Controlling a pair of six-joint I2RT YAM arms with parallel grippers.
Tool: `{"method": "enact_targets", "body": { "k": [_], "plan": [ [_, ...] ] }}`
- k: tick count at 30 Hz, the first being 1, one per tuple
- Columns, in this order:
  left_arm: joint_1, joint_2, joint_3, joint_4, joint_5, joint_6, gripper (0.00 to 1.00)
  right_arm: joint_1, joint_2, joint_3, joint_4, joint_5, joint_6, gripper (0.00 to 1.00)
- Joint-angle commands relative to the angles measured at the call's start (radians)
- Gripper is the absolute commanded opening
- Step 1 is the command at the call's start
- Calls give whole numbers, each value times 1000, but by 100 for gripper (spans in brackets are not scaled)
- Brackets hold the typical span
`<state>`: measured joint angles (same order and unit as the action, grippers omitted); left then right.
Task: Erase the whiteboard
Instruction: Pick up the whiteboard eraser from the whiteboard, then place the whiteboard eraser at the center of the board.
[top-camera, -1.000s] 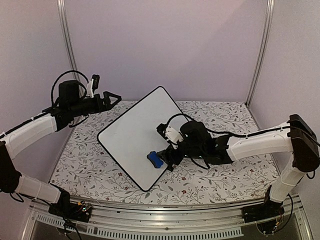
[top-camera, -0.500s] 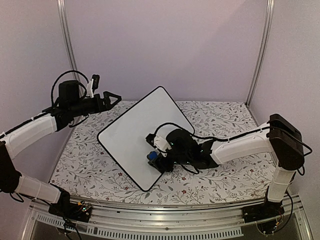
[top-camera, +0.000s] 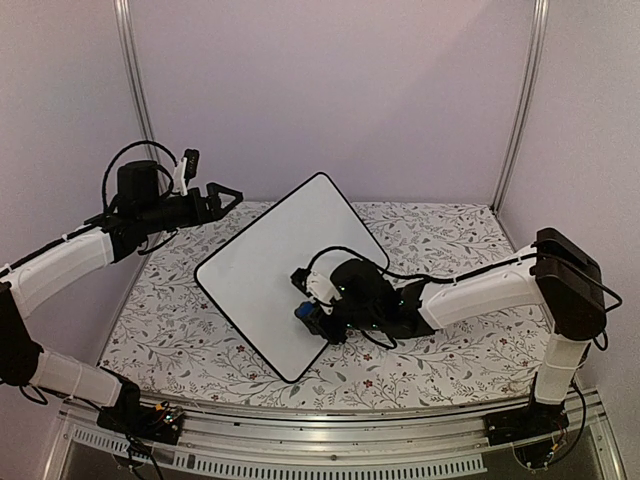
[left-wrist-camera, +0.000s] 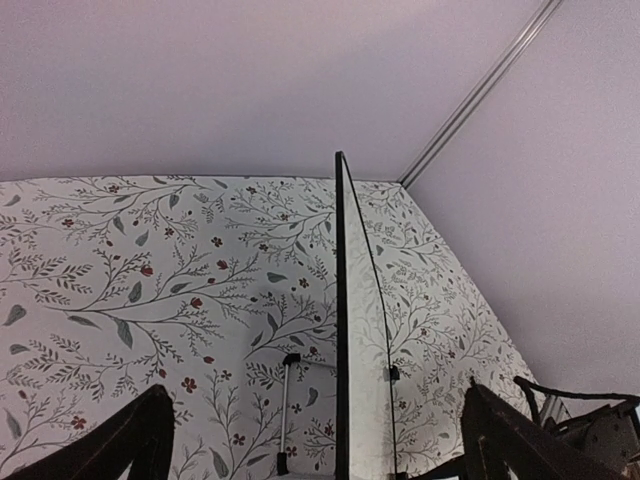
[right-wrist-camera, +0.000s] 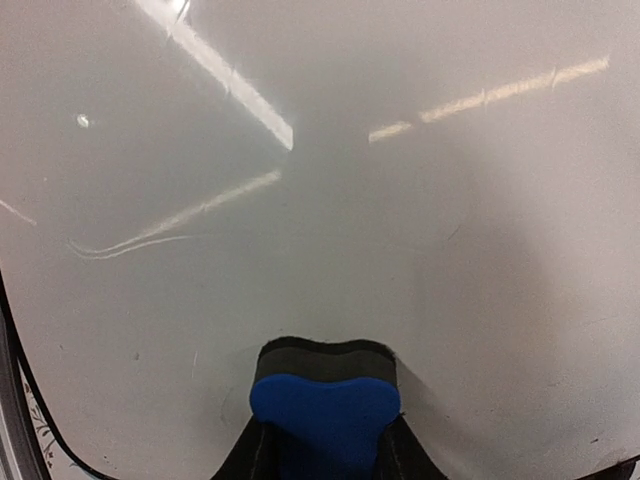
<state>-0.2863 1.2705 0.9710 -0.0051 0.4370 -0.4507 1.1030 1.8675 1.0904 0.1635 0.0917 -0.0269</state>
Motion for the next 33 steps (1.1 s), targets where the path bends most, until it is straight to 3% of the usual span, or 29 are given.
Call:
{"method": "enact_targets", "body": {
  "k": [1, 9, 17, 25, 33],
  "plan": [
    [9, 2, -6, 11, 5, -3, 100, -4, -43, -20, 1, 28, 5, 22],
    [7, -6, -7, 8, -13, 1, 100, -93, -155, -72, 0, 58, 22, 24],
    [8, -30, -8, 8, -40, 2, 100, -377, -247, -113, -79, 196, 148, 26],
    [16, -35, -11, 8, -36, -7, 100, -643, -175, -98, -198, 155, 299, 27],
    [16, -43, -13, 8, -43, -4, 100, -757, -13, -18, -247, 102, 361, 32]
  ]
}}
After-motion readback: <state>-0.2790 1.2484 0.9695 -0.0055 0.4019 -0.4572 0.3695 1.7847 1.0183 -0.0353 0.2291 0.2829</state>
